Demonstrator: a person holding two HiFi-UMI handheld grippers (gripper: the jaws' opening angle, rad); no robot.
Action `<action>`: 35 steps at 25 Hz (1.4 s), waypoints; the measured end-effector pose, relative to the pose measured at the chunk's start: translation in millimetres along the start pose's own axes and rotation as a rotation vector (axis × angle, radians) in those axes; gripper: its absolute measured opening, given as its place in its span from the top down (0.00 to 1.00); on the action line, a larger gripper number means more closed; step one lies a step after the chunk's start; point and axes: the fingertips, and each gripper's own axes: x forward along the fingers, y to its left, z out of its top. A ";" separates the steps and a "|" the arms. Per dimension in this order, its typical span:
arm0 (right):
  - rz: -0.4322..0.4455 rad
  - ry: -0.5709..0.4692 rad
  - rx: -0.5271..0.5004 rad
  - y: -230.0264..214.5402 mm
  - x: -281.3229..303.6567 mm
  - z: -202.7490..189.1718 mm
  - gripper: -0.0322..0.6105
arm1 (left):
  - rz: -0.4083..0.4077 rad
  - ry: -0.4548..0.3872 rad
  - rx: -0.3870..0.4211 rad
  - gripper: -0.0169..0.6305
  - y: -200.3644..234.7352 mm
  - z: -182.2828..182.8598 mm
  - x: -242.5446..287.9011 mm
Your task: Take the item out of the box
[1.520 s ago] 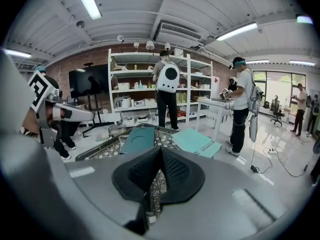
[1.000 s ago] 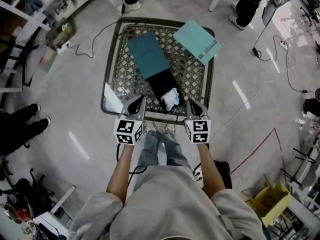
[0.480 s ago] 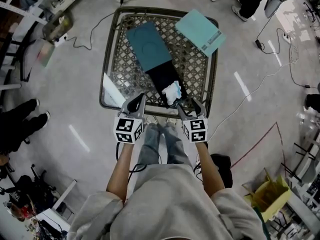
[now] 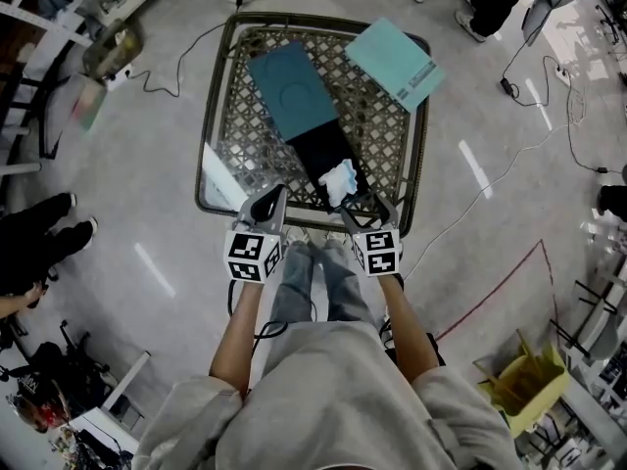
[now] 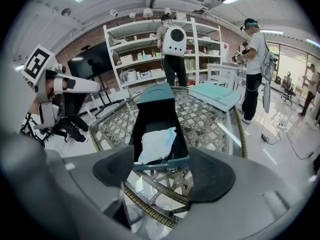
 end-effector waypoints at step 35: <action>-0.033 0.121 0.010 -18.2 59.0 -3.1 0.88 | 0.031 -0.002 -0.020 0.97 15.2 -2.3 -7.3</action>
